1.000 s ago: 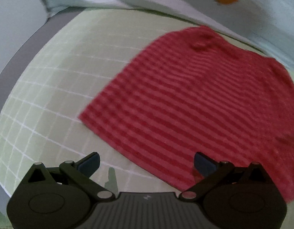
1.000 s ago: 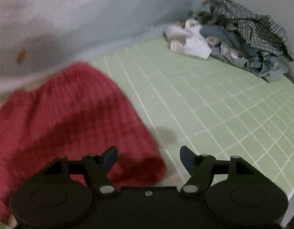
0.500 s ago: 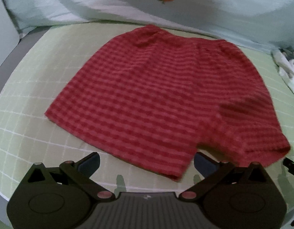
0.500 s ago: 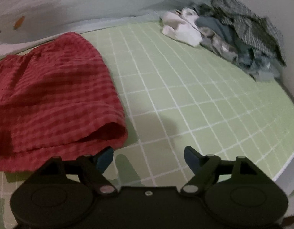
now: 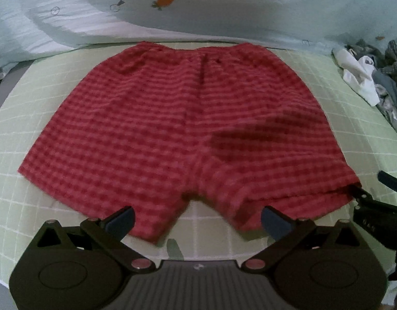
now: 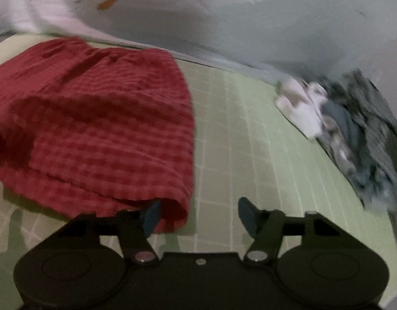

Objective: Fold clothes

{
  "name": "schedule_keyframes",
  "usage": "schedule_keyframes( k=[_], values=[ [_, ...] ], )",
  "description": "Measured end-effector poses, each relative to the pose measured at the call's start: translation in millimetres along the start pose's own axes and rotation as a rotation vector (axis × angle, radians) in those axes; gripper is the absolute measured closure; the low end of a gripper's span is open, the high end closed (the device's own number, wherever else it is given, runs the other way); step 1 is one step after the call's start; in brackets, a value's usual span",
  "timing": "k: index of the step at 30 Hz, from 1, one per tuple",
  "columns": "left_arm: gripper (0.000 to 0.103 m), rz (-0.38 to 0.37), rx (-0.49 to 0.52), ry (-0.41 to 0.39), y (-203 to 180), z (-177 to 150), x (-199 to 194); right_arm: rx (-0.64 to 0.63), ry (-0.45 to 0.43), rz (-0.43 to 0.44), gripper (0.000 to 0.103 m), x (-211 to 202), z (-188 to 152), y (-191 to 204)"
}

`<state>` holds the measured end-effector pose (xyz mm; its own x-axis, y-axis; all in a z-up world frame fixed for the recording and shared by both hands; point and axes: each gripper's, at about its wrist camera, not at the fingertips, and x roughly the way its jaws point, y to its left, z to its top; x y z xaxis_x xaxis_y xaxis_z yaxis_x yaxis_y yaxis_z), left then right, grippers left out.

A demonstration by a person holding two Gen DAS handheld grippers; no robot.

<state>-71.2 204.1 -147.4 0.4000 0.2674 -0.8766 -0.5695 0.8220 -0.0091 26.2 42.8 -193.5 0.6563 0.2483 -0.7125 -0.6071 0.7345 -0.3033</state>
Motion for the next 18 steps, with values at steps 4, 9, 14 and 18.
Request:
schedule_keyframes(
  k=[4,9,14,18],
  values=[
    [0.03,0.067,-0.001,0.032,-16.3,2.2,14.1,-0.105,-0.017,0.115,0.068,13.2,7.5,-4.9],
    [0.074,0.105,-0.08,0.055,-16.0,2.2,21.7,-0.154,-0.071,0.24,0.099,21.0,12.8,-19.7],
    [0.099,0.106,-0.179,0.048,-9.6,-3.0,16.1,-0.048,-0.146,0.277,0.102,13.4,18.7,-47.7],
    [0.099,0.04,-0.231,-0.031,-2.1,-10.1,-5.9,0.038,-0.223,0.265,0.102,-11.5,16.9,-66.0]
  ],
)
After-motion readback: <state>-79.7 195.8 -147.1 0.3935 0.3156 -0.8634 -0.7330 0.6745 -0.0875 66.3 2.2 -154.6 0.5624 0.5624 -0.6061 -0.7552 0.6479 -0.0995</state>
